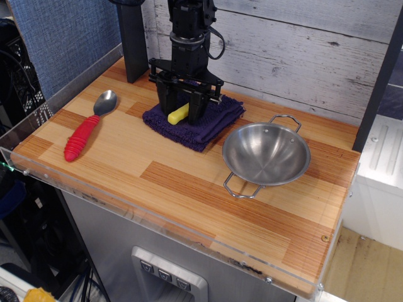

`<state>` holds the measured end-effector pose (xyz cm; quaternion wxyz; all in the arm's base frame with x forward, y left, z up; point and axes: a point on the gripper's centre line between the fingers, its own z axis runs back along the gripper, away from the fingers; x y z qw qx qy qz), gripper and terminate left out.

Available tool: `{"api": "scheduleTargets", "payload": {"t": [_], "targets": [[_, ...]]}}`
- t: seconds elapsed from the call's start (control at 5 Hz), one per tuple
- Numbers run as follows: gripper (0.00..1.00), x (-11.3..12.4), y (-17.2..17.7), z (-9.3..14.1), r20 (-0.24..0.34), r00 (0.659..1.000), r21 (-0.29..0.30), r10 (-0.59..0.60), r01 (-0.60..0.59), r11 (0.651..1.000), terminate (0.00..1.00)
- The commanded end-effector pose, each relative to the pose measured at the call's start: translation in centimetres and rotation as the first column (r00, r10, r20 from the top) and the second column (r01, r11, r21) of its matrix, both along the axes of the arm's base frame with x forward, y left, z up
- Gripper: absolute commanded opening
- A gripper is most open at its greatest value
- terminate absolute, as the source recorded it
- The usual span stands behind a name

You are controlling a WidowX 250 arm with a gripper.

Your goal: Place the french fry in the bowl

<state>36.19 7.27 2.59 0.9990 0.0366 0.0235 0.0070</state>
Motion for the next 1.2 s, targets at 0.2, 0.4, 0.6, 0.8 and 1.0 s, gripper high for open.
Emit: {"api": "scheduleTargets", "payload": {"t": [0.2, 0.4, 0.6, 0.8, 1.0], "targets": [[0.00, 0.3, -0.1, 2.8, 0.052, 0.999, 0.032, 0.014, -0.016, 0.999, 0.00], [0.00, -0.9, -0.9, 7.8, 0.157, 0.986, 0.041, 0.061, -0.068, 0.997, 0.00], [0.00, -2.3, -4.1, 10.0, 0.161, 0.987, -0.003, -0.015, 0.016, 1.000, 0.00], [0.00, -3.8, -8.9, 8.0, 0.085, 0.985, -0.027, -0.153, 0.155, 0.987, 0.00], [0.00, -5.2, -12.3, 5.1, -0.001, 0.973, -0.032, -0.229, 0.229, 0.973, 0.00]]}}
